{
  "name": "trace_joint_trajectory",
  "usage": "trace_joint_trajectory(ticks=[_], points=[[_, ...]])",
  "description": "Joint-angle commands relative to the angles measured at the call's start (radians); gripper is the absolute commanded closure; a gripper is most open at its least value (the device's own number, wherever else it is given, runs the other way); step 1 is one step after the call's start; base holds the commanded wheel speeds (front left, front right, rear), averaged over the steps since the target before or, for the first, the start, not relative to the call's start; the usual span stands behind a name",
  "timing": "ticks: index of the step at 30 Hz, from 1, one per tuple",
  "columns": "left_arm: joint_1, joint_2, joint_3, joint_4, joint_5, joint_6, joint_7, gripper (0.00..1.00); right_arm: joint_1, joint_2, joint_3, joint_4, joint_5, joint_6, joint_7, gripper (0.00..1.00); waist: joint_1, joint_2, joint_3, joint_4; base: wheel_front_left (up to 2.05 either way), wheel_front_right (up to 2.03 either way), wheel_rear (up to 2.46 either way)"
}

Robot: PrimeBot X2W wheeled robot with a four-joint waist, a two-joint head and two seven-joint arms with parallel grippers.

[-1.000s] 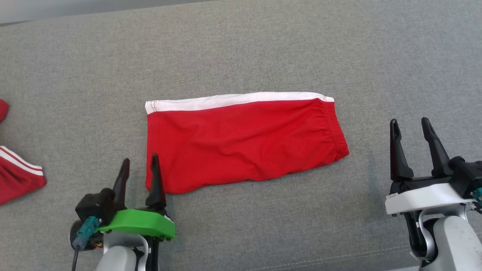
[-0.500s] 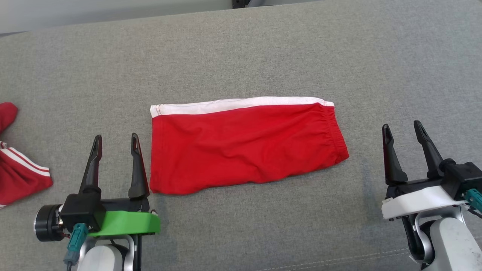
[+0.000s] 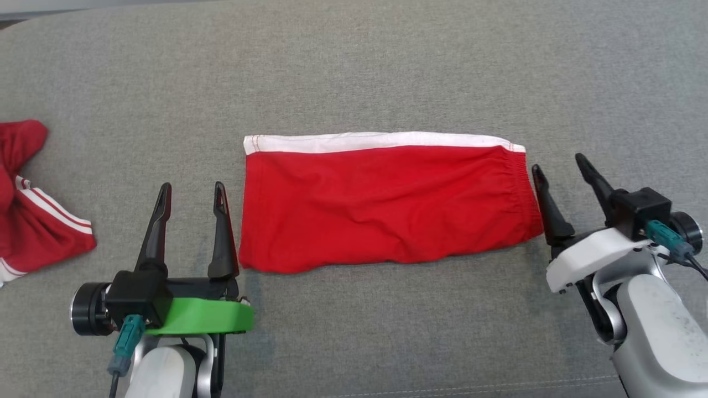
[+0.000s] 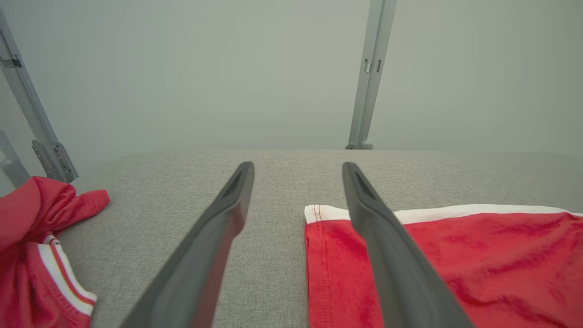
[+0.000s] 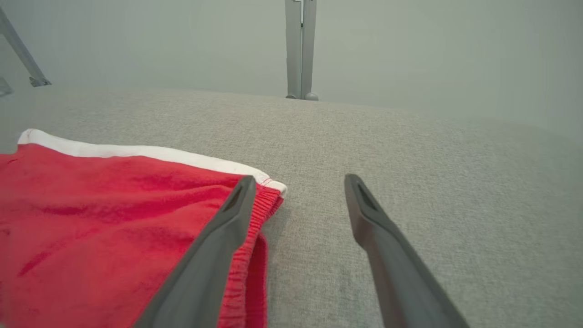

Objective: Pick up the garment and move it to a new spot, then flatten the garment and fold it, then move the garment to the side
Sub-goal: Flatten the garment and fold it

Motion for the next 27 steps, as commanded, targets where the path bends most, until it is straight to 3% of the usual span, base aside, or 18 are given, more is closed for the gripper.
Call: trace_joint_trajectory(ticks=[1,14,15,16,18,23,27], points=[[-0.021,-0.003,-0.001,0.004,0.01,-0.005,-0.007,0.0,-0.032,-0.013,0.039,0.046,0.013,-0.001,0.015,0.0,0.0,-0.0001,0.03,0.032,0.0,0.0,0.0],[-0.038,-0.028,0.01,0.017,0.021,-0.019,-0.007,0.0,-0.079,-0.037,0.199,0.248,0.173,-0.001,0.168,0.0,0.0,-0.0001,0.052,0.047,0.0,0.0,0.0],[-0.04,-0.028,0.01,0.018,0.022,-0.021,-0.007,0.0,-0.076,-0.039,0.214,0.244,0.192,0.0,0.178,0.11,0.0,-0.0001,0.051,0.045,0.0,0.0,0.0],[-0.043,-0.029,0.01,0.018,0.023,-0.024,-0.007,0.0,-0.073,-0.042,0.235,0.239,0.211,0.0,0.193,0.51,0.0,-0.0001,0.051,0.044,0.0,0.0,0.0],[-0.046,-0.031,0.011,0.018,0.028,-0.024,-0.007,0.0,-0.065,-0.051,0.268,0.226,0.256,0.0,0.223,1.0,0.0,-0.0001,0.05,0.039,0.0,0.0,0.0],[-0.044,-0.035,0.015,0.014,0.036,-0.028,-0.007,0.0,-0.068,-0.083,0.284,0.177,0.331,-0.001,0.239,1.0,0.0,-0.0001,0.049,0.021,0.0,0.0,0.0],[-0.042,-0.037,0.019,0.013,0.04,-0.032,-0.007,0.0,-0.069,-0.121,0.241,0.149,0.39,-0.002,0.232,1.0,0.0,-0.0001,0.048,0.008,0.0,0.0,0.0]])
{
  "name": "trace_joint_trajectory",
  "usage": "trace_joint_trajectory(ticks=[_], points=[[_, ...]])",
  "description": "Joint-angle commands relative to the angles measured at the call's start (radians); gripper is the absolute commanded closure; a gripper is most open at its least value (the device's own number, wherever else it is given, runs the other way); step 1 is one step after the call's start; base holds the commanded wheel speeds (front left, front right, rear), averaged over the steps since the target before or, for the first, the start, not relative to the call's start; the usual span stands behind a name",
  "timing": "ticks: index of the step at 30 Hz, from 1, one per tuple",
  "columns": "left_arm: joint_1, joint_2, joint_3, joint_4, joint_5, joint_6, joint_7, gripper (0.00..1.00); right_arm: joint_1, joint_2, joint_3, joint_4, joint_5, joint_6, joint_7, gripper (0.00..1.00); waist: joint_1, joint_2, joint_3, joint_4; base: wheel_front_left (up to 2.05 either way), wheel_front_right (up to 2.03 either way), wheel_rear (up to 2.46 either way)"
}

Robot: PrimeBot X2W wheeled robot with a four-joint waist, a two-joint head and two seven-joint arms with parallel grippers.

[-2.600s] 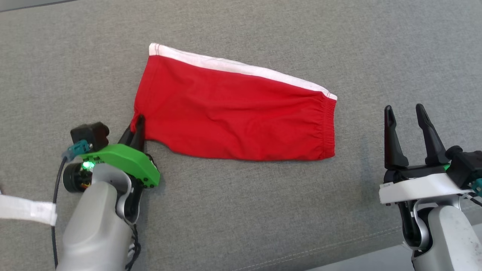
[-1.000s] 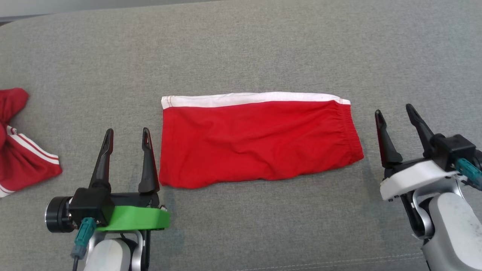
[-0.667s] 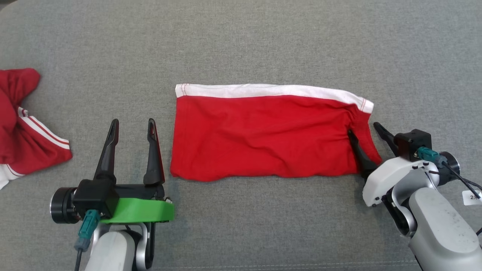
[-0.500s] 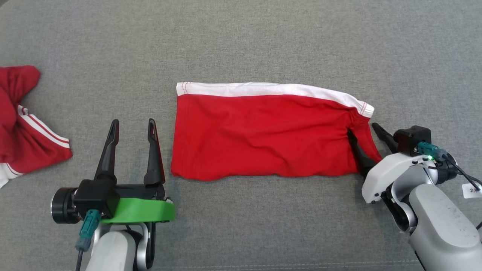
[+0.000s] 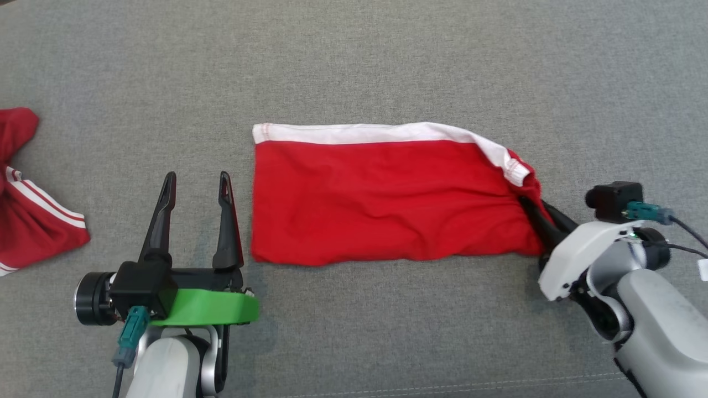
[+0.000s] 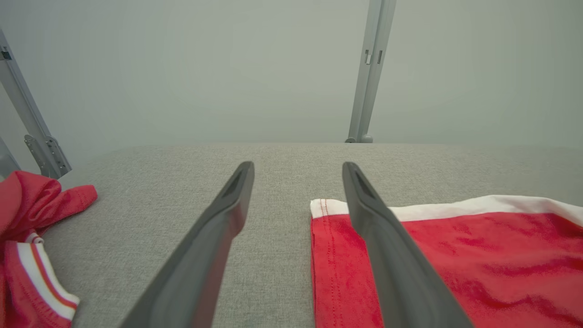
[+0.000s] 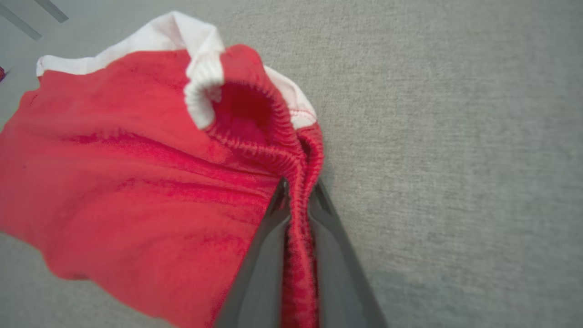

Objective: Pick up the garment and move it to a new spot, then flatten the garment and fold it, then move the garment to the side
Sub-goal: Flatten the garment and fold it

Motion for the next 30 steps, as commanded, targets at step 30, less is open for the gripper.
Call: trace_joint_trajectory(ticks=[30], points=[[-0.04,-0.025,-0.054,0.025,-0.009,-0.028,-0.007,0.0,-0.137,0.06,0.231,-0.31,0.494,-0.002,0.156,1.0,0.0,0.0,0.008,0.104,0.0,0.0,0.0]])
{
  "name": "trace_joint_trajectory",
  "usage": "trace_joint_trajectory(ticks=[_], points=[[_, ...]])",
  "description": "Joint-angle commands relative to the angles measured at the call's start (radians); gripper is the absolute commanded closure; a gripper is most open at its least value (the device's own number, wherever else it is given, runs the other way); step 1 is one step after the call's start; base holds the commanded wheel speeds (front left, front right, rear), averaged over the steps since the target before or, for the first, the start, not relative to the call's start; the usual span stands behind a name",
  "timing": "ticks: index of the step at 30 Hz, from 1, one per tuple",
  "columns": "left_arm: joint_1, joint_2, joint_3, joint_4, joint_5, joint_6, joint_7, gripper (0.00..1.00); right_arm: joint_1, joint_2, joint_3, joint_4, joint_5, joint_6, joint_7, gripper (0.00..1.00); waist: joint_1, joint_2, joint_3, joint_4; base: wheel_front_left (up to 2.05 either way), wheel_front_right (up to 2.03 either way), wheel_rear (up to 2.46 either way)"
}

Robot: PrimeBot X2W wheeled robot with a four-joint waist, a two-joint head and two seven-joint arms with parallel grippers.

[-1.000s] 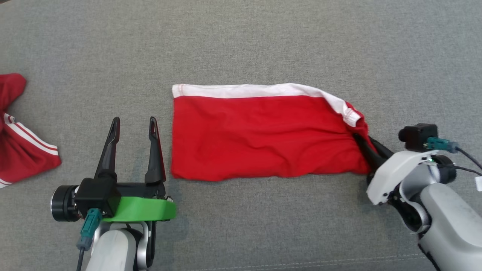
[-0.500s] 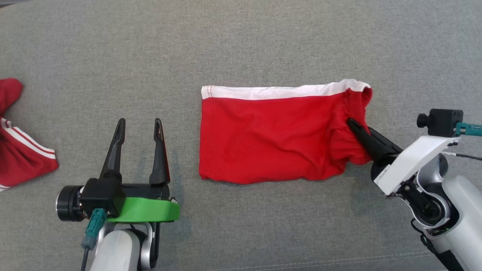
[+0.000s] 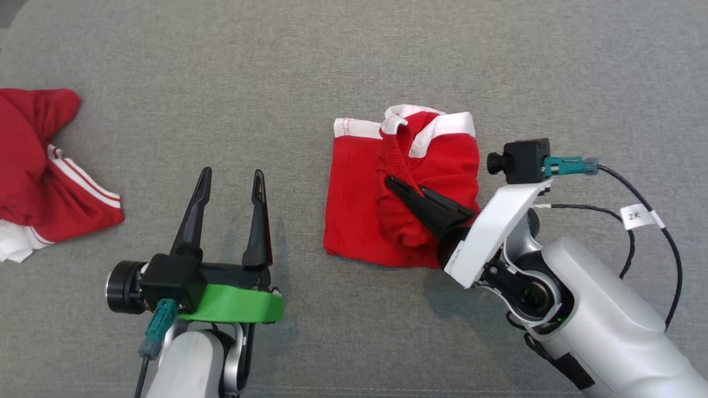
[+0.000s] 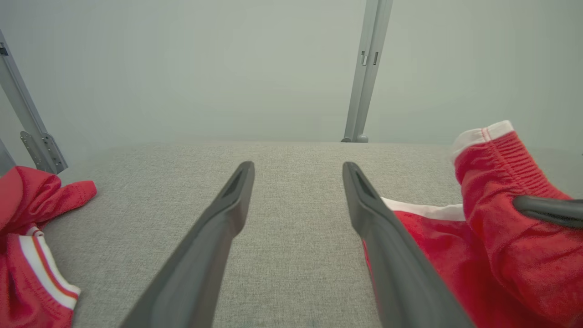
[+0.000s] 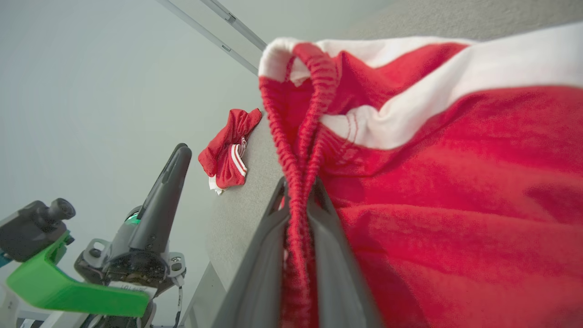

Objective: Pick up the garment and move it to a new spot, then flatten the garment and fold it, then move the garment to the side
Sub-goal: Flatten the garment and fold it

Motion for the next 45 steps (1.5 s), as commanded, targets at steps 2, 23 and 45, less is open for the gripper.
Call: trace_joint_trajectory(ticks=[2,23,45], points=[[-0.021,-0.002,-0.008,-0.001,-0.01,-0.002,-0.007,0.0,-0.03,0.007,0.028,0.065,-0.026,0.0,-0.02,1.0,0.0,-0.0001,0.023,0.06,0.0,0.0,0.0],[-0.026,-0.002,0.01,0.01,0.028,0.019,-0.007,0.0,-0.078,-0.091,0.138,0.109,-0.263,0.0,-0.446,0.0,0.0,-0.0001,-0.005,0.013,0.0,0.0,0.0],[0.039,0.093,0.094,0.049,-0.004,0.014,0.038,0.0,0.338,0.009,-0.516,-0.009,-0.778,0.0,-0.482,0.0,0.0,-0.0001,-0.128,-0.094,0.0,0.0,0.0]])
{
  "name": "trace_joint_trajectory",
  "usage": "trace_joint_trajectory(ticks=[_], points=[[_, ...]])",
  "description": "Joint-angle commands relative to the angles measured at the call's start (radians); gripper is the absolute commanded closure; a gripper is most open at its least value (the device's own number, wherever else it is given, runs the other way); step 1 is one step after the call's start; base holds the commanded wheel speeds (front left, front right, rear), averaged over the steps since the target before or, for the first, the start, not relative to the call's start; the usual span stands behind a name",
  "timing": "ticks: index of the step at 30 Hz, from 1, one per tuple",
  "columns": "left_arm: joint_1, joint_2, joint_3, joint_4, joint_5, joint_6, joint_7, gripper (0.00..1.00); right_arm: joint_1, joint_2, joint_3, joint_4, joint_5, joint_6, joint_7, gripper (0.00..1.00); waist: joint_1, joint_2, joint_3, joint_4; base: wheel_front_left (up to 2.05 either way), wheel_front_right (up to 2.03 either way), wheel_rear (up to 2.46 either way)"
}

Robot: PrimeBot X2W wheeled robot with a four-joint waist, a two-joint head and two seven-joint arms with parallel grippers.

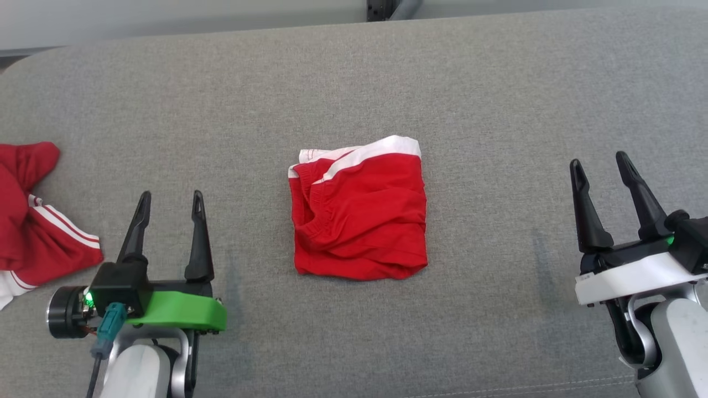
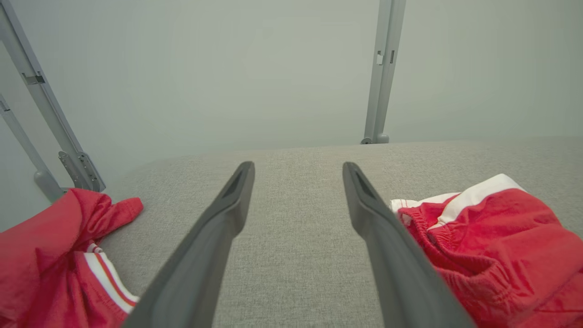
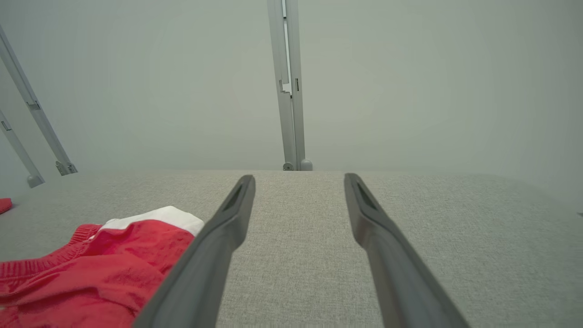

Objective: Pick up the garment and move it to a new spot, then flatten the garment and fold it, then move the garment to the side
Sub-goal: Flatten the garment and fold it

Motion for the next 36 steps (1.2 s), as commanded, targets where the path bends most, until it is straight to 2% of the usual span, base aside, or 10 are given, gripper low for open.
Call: trace_joint_trajectory(ticks=[1,18,26,36], points=[[0.014,0.012,0.007,-0.004,-0.009,-0.008,0.005,0.0,0.017,0.004,-0.002,-0.004,-0.009,0.0,-0.004,0.0,0.0,0.0,-0.025,-0.011,0.0,0.0,0.0],[0.227,0.066,0.002,-0.092,-0.054,-0.018,0.094,0.0,0.194,0.029,-0.022,0.006,-0.024,0.0,0.03,0.0,0.0,0.0,-0.203,-0.043,0.0,0.0,0.0],[0.285,0.074,-0.008,-0.14,-0.063,-0.01,0.115,0.0,0.242,0.042,-0.051,-0.033,-0.039,0.0,0.059,0.0,0.0,0.0,-0.227,-0.038,0.0,0.0,0.0],[0.273,0.078,-0.013,-0.137,-0.074,-0.014,0.107,0.0,0.24,0.047,-0.057,-0.053,-0.043,0.0,0.07,0.0,0.0,0.0,-0.223,-0.038,0.0,0.0,0.0]])
